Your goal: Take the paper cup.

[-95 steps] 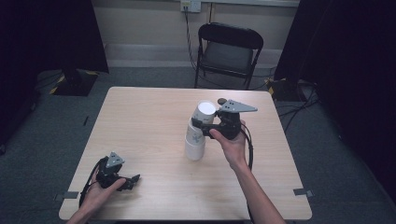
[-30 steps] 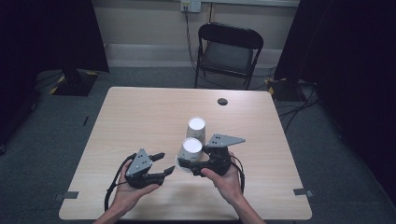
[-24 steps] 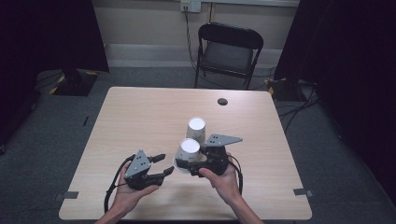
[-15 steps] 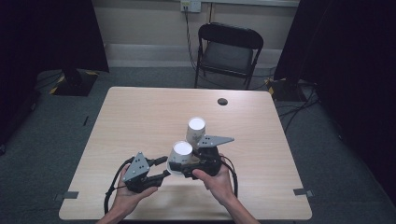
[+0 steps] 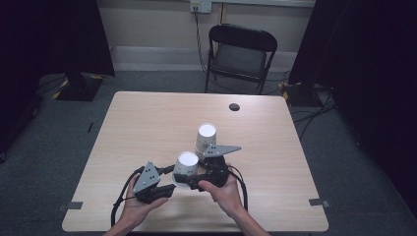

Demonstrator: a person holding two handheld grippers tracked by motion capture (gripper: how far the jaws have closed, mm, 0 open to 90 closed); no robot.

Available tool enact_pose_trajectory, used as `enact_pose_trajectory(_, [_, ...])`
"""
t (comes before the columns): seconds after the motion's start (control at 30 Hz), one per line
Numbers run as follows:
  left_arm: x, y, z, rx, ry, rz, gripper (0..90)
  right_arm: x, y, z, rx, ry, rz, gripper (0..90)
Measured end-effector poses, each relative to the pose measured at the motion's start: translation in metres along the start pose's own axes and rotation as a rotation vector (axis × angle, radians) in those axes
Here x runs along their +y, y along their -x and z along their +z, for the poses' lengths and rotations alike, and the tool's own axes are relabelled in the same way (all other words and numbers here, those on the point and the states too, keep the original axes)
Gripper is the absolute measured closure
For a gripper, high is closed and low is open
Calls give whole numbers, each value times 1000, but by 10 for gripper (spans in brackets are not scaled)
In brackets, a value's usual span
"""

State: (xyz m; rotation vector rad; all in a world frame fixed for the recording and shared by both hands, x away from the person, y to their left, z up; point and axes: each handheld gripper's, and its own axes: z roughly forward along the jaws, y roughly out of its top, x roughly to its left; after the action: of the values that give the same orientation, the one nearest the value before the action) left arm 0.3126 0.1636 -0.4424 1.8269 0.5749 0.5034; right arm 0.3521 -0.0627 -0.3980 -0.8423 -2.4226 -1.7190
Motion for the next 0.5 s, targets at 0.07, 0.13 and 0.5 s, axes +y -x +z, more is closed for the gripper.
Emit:
enact_pose_trajectory(0.07, [1, 1, -3, 2, 9, 10, 584, -1, 2, 0, 2, -3, 11, 311])
enact_pose_trajectory(0.13, [1, 1, -3, -1, 0, 17, 599, -2, 4, 1, 12, -7, 28, 312])
enact_pose_trajectory(0.5, [1, 5, -2, 17, -17, 56, 653, -4, 8, 4, 22, -37, 96, 318])
